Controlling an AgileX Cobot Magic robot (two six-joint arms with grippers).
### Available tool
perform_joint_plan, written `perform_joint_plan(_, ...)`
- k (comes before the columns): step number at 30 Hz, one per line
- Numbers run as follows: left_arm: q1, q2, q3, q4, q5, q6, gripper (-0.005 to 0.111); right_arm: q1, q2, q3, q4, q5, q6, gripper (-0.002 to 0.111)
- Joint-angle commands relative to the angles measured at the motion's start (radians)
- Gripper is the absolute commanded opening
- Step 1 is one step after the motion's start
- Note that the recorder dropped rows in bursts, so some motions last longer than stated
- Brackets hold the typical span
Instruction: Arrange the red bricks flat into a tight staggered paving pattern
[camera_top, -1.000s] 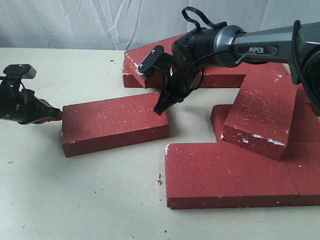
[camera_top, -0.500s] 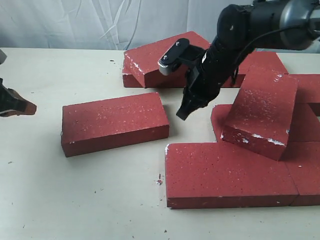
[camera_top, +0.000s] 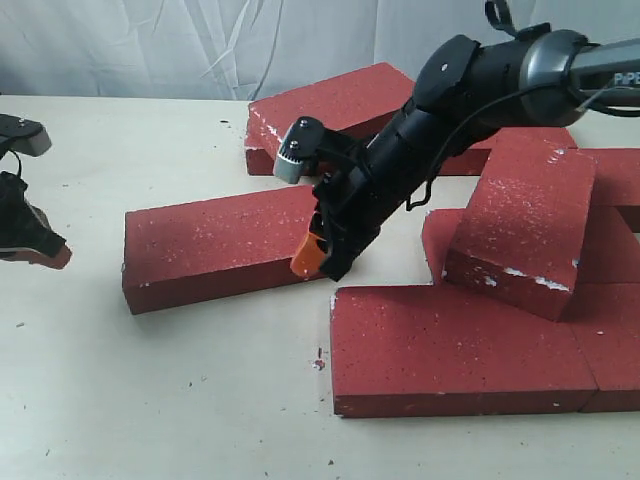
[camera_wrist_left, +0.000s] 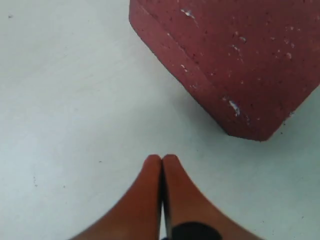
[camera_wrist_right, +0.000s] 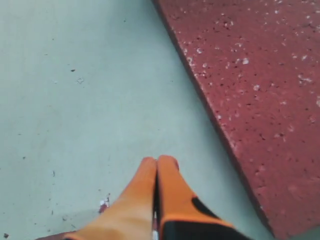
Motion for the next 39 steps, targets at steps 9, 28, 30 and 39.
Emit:
perform_joint_plan(9, -0.012, 0.206, -0.061, -0.146, -0.038, 0.110, 0.000, -0.002, 0.122, -0.063, 0.076, -0.069, 0.010, -0.001)
perform_joint_plan(28, -0.108, 0.313, -0.158, -0.383, -0.295, 0.232, 0.000, -0.002, 0.130, -0.063, 0.080, -0.187, 0.045, -0.001)
perform_joint_plan(30, -0.115, 0.313, -0.165, -0.403, -0.317, 0.239, 0.000, -0.002, 0.130, -0.063, 0.080, -0.192, 0.045, -0.001)
perform_joint_plan(39, -0.139, 0.351, -0.167, -0.842, -0.344, 0.635, 0.000, -0.002, 0.130, -0.061, 0.080, -0.350, 0.096, -0.001)
